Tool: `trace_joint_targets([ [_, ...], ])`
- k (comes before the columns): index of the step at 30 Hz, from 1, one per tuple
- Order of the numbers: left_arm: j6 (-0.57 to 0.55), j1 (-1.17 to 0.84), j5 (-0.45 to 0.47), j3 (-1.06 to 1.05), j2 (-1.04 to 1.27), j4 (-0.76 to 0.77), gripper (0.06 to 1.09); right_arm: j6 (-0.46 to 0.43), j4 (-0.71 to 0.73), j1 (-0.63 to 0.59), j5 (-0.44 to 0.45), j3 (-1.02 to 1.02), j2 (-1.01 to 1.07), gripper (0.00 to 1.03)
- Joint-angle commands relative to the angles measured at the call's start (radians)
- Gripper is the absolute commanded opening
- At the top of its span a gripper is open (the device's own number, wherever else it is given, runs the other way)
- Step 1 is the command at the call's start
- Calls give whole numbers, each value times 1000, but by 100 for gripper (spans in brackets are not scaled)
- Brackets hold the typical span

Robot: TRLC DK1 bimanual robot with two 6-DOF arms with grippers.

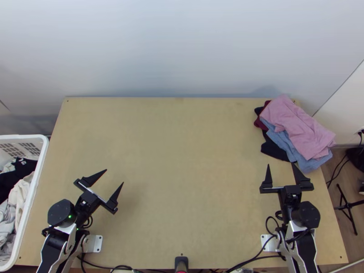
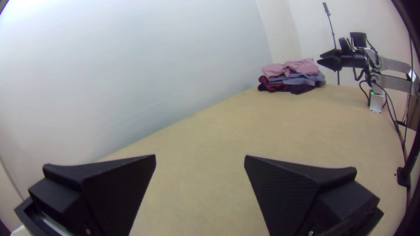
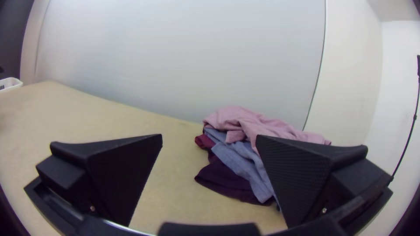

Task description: Fold the t-shirt

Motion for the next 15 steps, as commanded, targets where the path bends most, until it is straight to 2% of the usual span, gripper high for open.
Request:
trace_joint_targets([
  [1, 0, -4, 0, 0, 0, 1, 104, 34, -1, 18, -5, 0, 0, 99],
  [10, -4, -7, 0, 0, 0, 1, 104, 37, -1, 18, -5, 0, 1, 99],
  [15, -10, -77, 0, 0, 0, 5, 104, 56, 1, 84, -8, 0, -2, 99],
])
